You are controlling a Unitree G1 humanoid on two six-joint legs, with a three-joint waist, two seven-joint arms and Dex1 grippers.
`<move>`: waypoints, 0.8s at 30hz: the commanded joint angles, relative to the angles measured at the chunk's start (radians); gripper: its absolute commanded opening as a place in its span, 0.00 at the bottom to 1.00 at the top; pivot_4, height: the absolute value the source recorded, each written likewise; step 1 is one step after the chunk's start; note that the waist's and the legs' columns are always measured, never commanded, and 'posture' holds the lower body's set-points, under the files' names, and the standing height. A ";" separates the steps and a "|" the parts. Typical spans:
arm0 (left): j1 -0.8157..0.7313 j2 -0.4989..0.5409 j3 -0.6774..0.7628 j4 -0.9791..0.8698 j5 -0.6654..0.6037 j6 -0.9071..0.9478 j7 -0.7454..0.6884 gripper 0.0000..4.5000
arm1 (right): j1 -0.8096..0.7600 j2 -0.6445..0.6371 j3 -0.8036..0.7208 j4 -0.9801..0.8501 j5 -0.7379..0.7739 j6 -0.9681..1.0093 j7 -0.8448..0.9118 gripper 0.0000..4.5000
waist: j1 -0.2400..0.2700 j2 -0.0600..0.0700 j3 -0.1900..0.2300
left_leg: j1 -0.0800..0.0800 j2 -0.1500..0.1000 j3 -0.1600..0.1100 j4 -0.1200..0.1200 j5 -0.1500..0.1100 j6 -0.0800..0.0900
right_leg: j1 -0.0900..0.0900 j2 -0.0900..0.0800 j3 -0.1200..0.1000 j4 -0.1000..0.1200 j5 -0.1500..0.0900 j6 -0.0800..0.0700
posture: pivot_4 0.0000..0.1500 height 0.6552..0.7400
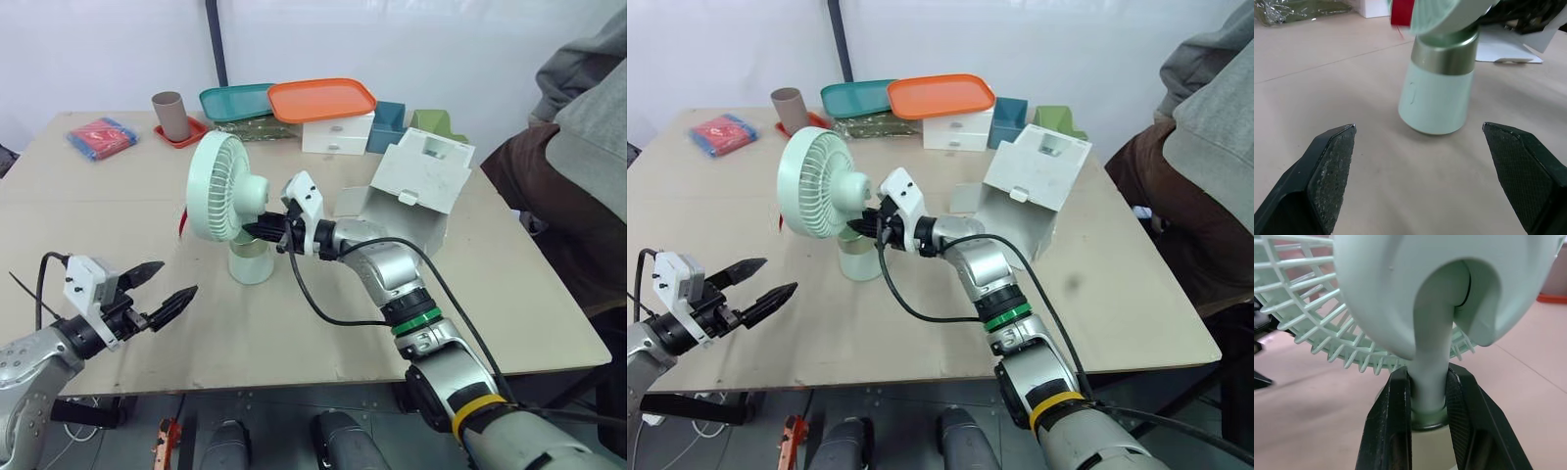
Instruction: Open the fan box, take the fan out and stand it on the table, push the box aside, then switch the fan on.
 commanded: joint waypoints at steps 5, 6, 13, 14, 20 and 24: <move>0.047 -0.009 0.026 -0.078 -0.032 -0.011 0.021 0.98 | -0.064 0.050 0.000 0.156 -0.074 -0.194 -0.016 0.09 | -0.004 0.000 0.000 | 0.001 0.000 0.000 -0.001 0.000 0.000 | 0.000 0.000 0.000 0.000 0.000 -0.001 | 1.00 1.00; 0.048 -0.010 0.024 -0.075 -0.031 -0.013 0.023 1.00 | -0.064 0.052 0.000 0.161 -0.074 -0.196 -0.008 0.27 | -0.005 0.000 0.000 | 0.002 0.000 0.000 -0.001 0.000 0.000 | 0.001 0.000 0.000 0.000 0.000 -0.001 | 1.00 1.00; 0.033 -0.018 -0.015 -0.065 -0.017 -0.028 0.034 1.00 | -0.057 0.043 -0.003 0.107 -0.076 -0.184 0.019 0.83 | -0.014 0.000 0.000 | 0.003 0.000 0.000 -0.001 0.001 0.001 | 0.001 0.000 0.000 0.000 0.000 -0.006 | 1.00 1.00; 0.030 -0.020 -0.021 -0.064 -0.017 -0.029 0.034 1.00 | -0.052 0.036 0.002 0.086 -0.079 -0.170 0.023 0.95 | -0.014 0.000 0.000 | 0.003 0.000 0.000 -0.001 0.001 0.001 | 0.001 0.000 0.001 0.000 0.000 -0.006 | 1.00 1.00; 0.019 -0.025 -0.039 -0.059 -0.013 -0.038 0.035 1.00 | 0.009 -0.034 0.016 -0.067 -0.091 -0.092 0.052 0.99 | -0.013 0.000 0.000 | 0.003 0.000 0.000 -0.004 0.001 0.001 | 0.001 0.000 0.000 0.000 -0.001 -0.002 | 1.00 1.00; 0.021 -0.037 -0.054 -0.063 -0.004 -0.053 0.036 1.00 | 0.115 -0.161 -0.027 -0.306 -0.063 0.049 0.068 0.99 | -0.012 0.000 0.000 | 0.003 0.000 0.000 -0.005 0.001 0.000 | 0.001 0.000 0.000 0.000 -0.002 -0.002 | 1.00 1.00</move>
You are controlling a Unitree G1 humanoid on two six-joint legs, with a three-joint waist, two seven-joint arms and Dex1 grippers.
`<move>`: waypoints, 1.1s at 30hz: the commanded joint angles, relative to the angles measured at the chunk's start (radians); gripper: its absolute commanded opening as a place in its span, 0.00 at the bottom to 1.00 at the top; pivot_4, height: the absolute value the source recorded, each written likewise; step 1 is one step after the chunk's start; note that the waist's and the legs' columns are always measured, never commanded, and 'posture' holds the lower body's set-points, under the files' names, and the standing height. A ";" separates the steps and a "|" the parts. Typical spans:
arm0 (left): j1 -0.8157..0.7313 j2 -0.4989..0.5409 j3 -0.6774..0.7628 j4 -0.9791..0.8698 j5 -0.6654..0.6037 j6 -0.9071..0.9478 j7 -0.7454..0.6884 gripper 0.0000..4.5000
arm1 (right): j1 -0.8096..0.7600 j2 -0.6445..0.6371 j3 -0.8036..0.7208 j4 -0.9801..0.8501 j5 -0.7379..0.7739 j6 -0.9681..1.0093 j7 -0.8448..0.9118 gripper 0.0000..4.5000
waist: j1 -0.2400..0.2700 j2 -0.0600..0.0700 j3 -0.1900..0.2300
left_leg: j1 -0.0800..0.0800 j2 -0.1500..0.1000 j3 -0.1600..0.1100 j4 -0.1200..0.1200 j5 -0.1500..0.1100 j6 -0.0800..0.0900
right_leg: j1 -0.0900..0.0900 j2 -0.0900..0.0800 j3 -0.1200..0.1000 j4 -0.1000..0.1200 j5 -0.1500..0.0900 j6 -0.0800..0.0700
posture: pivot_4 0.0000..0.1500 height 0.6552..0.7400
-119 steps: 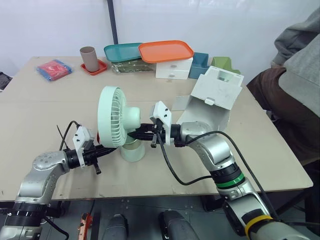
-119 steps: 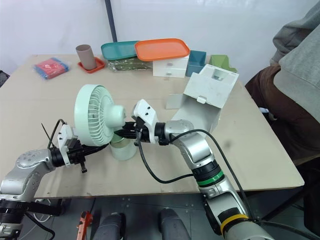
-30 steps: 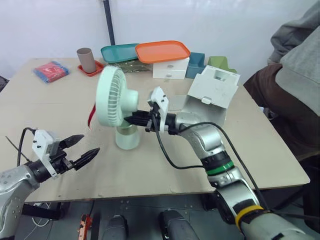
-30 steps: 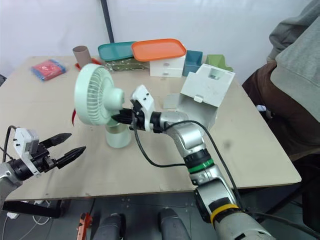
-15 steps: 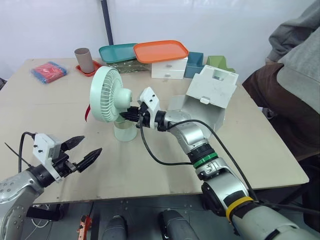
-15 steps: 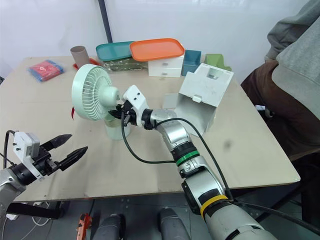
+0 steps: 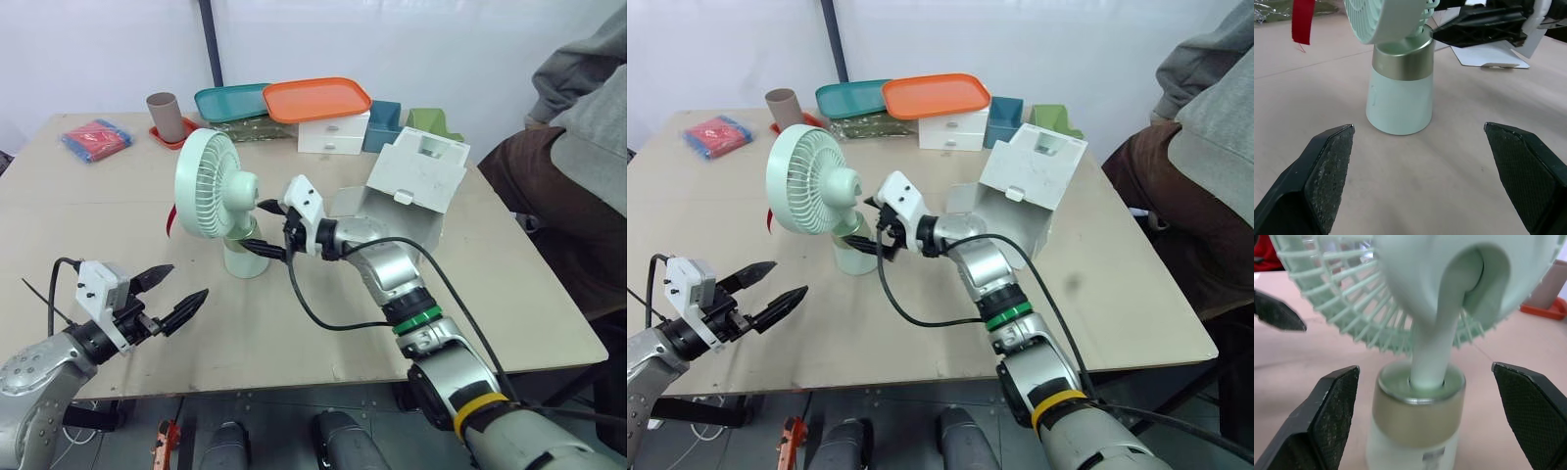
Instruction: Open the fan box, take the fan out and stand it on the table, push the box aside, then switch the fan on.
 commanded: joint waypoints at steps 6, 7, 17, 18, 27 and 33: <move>-0.012 -0.066 -0.035 -0.024 0.056 -0.110 0.044 1.00 | 0.301 -0.209 -0.110 -0.683 0.104 0.391 -0.046 0.99 | 0.010 0.000 0.000 | 0.000 -0.001 0.000 -0.001 0.000 0.000 | 0.000 -0.001 0.000 0.000 -0.002 0.001 | 1.00 1.00; -0.014 -0.077 -0.040 -0.024 0.068 -0.126 0.054 1.00 | 0.326 -0.206 -0.122 -0.722 0.111 0.417 -0.072 0.99 | 0.010 0.000 0.000 | 0.000 -0.002 0.001 -0.001 -0.001 -0.001 | 0.000 -0.001 0.002 0.000 -0.001 0.001 | 1.00 1.00; 0.018 -0.143 -0.090 -0.063 0.120 -0.160 0.118 1.00 | 0.648 -0.189 -0.237 -0.996 0.116 0.517 -0.273 0.99 | 0.023 -0.002 -0.001 | 0.001 -0.002 0.000 0.000 0.000 -0.001 | 0.001 -0.001 0.003 0.000 -0.003 -0.003 | 1.00 1.00; 0.026 -0.142 -0.088 -0.067 0.119 -0.162 0.118 1.00 | 0.680 -0.189 -0.258 -1.035 0.138 0.526 -0.284 0.99 | 0.022 -0.002 -0.001 | 0.000 -0.003 0.000 0.000 -0.001 -0.001 | 0.001 -0.001 0.004 0.000 -0.005 -0.002 | 1.00 1.00; -0.001 -0.122 -0.100 -0.051 0.056 -0.096 0.118 1.00 | 0.705 -0.223 -0.304 -1.102 0.187 0.483 -0.296 0.99 | 0.022 -0.002 -0.001 | 0.002 -0.004 0.001 0.001 0.000 -0.001 | 0.001 0.000 0.006 0.000 -0.004 -0.003 | 1.00 1.00; -0.004 -0.090 -0.068 -0.014 0.035 -0.097 0.075 1.00 | 0.716 -0.296 -0.276 -1.096 0.204 0.451 -0.224 0.99 | 0.022 -0.002 -0.002 | 0.002 -0.004 0.001 0.002 0.000 -0.001 | 0.002 -0.001 0.006 0.000 -0.004 -0.003 | 1.00 1.00</move>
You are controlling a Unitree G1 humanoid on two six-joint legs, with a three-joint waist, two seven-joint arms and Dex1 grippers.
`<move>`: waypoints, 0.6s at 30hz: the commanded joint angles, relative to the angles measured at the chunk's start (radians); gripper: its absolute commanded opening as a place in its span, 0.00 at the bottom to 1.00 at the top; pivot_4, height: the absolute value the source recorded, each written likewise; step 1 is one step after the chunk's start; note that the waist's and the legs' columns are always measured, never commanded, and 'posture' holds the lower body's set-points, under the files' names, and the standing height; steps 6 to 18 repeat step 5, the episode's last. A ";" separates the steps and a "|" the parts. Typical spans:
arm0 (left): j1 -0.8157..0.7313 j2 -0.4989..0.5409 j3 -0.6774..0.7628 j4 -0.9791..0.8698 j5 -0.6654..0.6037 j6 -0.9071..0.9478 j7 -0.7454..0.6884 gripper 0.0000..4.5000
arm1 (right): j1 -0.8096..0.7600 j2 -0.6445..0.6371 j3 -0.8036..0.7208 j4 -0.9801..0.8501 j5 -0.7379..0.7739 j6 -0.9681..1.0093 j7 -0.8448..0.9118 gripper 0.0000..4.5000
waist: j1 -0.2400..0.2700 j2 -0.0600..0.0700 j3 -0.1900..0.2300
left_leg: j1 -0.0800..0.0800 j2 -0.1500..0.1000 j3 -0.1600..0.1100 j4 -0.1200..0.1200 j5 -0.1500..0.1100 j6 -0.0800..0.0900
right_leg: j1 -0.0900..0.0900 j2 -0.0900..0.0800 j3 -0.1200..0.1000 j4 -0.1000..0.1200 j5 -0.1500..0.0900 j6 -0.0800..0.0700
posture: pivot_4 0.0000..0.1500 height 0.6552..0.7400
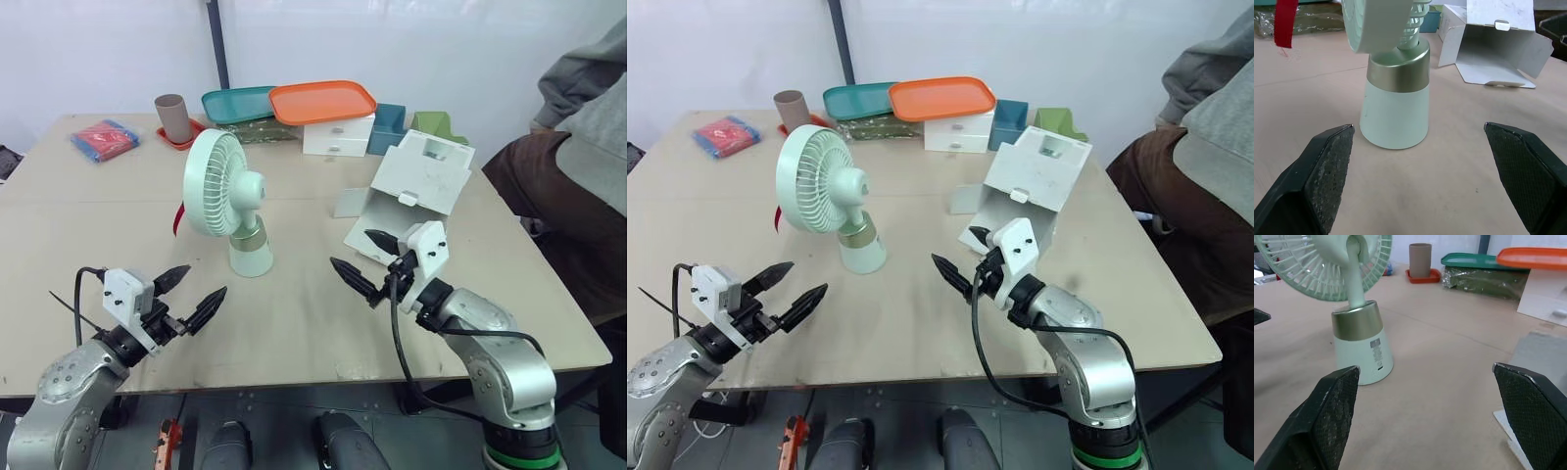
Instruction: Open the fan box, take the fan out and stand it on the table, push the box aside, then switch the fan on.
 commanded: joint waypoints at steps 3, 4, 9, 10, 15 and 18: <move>0.011 0.039 0.070 0.025 -0.036 -0.035 -0.054 1.00 | 0.007 -0.082 0.012 -0.022 0.033 -0.064 0.074 0.99 | 0.000 0.000 0.000 | 0.000 0.000 0.000 -0.002 0.000 0.000 | 0.000 0.000 0.000 0.000 -0.002 0.000 | 1.00 1.00; 0.014 0.040 0.072 0.030 -0.034 -0.038 -0.057 1.00 | 0.005 -0.085 0.015 -0.016 0.035 -0.070 0.074 0.99 | 0.000 0.000 0.000 | 0.000 0.000 0.000 -0.002 0.000 0.000 | 0.000 0.000 0.000 0.000 -0.002 0.000 | 1.00 1.00; 0.017 0.041 0.073 0.035 -0.039 -0.030 -0.062 1.00 | 0.004 -0.086 0.017 -0.011 0.036 -0.073 0.074 0.99 | 0.000 0.000 0.000 | 0.000 0.000 0.000 -0.002 0.000 0.000 | 0.000 0.000 0.000 0.000 -0.002 0.000 | 1.00 1.00; 0.017 0.041 0.073 0.035 -0.039 -0.030 -0.062 1.00 | 0.004 -0.086 0.017 -0.011 0.036 -0.073 0.074 0.99 | 0.000 0.000 0.000 | 0.000 0.000 0.000 -0.002 0.000 0.000 | 0.000 0.000 0.000 0.000 -0.002 0.000 | 1.00 1.00; 0.017 0.041 0.073 0.035 -0.039 -0.030 -0.062 1.00 | 0.004 -0.086 0.017 -0.011 0.036 -0.073 0.074 0.99 | 0.000 0.000 0.000 | 0.000 0.000 0.000 -0.002 0.000 0.000 | 0.000 0.000 0.000 0.000 -0.002 0.000 | 1.00 1.00; 0.017 0.041 0.073 0.035 -0.039 -0.030 -0.062 1.00 | 0.004 -0.086 0.017 -0.011 0.036 -0.073 0.074 0.99 | 0.000 0.000 0.000 | 0.000 0.000 0.000 -0.002 0.000 0.000 | 0.000 0.000 0.000 0.000 -0.002 0.000 | 1.00 1.00</move>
